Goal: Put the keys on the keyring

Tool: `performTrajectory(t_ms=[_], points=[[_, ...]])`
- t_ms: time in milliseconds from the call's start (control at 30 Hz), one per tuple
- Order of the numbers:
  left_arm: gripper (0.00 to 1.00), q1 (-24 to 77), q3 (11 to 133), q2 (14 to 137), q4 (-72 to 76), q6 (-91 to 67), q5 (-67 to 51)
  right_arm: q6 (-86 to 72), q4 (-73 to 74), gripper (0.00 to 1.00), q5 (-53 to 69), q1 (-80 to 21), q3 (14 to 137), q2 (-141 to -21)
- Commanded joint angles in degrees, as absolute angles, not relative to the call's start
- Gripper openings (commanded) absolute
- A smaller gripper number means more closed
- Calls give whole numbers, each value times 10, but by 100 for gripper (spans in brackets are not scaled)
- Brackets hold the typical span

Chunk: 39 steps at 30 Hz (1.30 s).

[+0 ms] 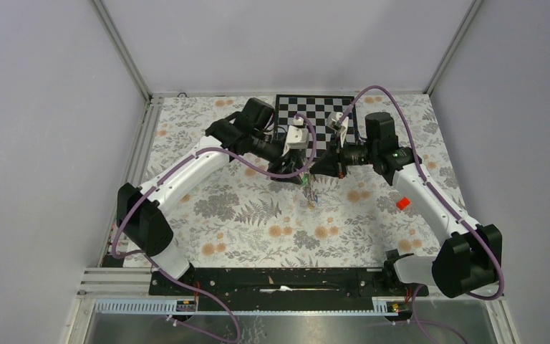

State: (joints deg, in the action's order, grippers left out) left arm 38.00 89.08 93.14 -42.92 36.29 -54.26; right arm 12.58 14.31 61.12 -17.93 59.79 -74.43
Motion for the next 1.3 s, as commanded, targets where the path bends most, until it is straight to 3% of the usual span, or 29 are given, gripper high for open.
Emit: performTrajectory(t_ms=[0, 1267], points=[[51, 377, 887, 936, -401, 357, -550, 123, 120, 0, 635, -178, 605, -745], [50, 374, 889, 952, -354, 315, -557, 125, 119, 0, 641, -178, 602, -745]])
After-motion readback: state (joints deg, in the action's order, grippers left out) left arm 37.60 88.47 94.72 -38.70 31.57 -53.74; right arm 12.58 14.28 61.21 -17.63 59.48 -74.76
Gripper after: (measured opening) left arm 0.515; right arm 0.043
